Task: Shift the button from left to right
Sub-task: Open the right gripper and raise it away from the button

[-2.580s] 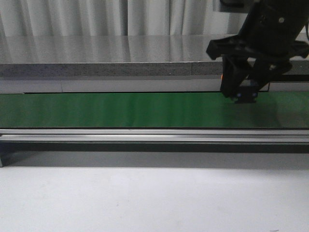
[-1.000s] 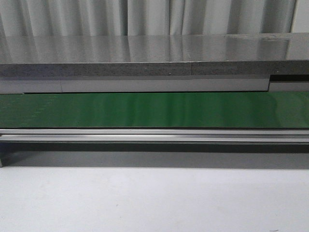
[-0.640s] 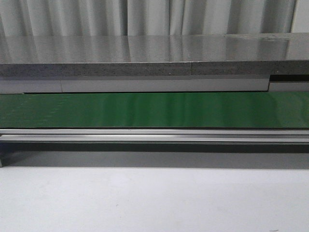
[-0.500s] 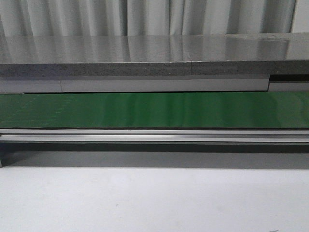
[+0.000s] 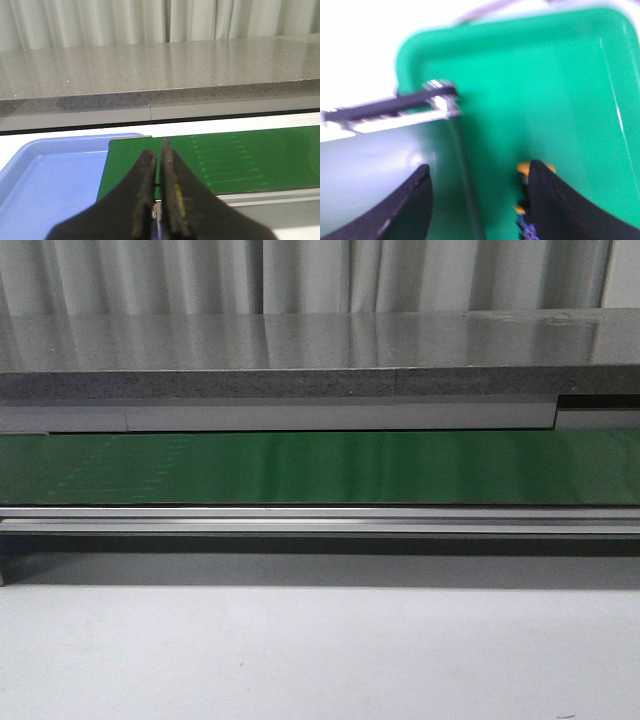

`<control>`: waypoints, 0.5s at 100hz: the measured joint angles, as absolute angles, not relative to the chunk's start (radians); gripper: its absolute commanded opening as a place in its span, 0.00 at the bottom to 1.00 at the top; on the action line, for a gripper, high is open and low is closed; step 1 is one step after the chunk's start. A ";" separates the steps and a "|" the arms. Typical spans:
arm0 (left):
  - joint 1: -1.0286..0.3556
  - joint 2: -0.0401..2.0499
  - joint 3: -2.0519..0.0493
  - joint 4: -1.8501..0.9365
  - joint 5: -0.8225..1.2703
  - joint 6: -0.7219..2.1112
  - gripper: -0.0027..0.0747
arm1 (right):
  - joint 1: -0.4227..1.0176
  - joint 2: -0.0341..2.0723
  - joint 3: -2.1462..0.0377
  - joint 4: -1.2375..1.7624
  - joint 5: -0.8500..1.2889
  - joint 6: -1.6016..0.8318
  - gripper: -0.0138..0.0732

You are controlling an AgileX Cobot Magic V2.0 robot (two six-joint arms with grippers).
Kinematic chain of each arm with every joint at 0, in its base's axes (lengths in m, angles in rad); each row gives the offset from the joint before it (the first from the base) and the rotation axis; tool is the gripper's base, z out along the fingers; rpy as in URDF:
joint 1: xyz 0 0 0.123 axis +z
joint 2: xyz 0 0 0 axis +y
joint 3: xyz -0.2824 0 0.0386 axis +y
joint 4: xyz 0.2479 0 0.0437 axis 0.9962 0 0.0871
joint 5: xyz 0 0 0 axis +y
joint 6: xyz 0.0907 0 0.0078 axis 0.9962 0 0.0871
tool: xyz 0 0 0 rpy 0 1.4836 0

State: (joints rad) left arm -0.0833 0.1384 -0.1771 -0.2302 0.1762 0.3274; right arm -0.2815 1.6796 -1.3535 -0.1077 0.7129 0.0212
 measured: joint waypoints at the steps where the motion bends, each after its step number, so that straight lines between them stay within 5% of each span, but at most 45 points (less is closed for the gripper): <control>1: -0.083 0.138 -0.177 -0.230 0.176 0.327 0.04 | -0.274 1.674 -1.353 -0.108 0.710 0.021 0.62; 50: -0.083 0.138 -0.177 -0.230 0.176 0.327 0.04 | -0.014 1.182 -1.012 -0.070 0.418 0.023 0.62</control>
State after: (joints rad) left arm -0.0833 0.1384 -0.1771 -0.2302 0.1762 0.3274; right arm -0.0144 1.1821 -1.0116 -0.0702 0.4180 0.0228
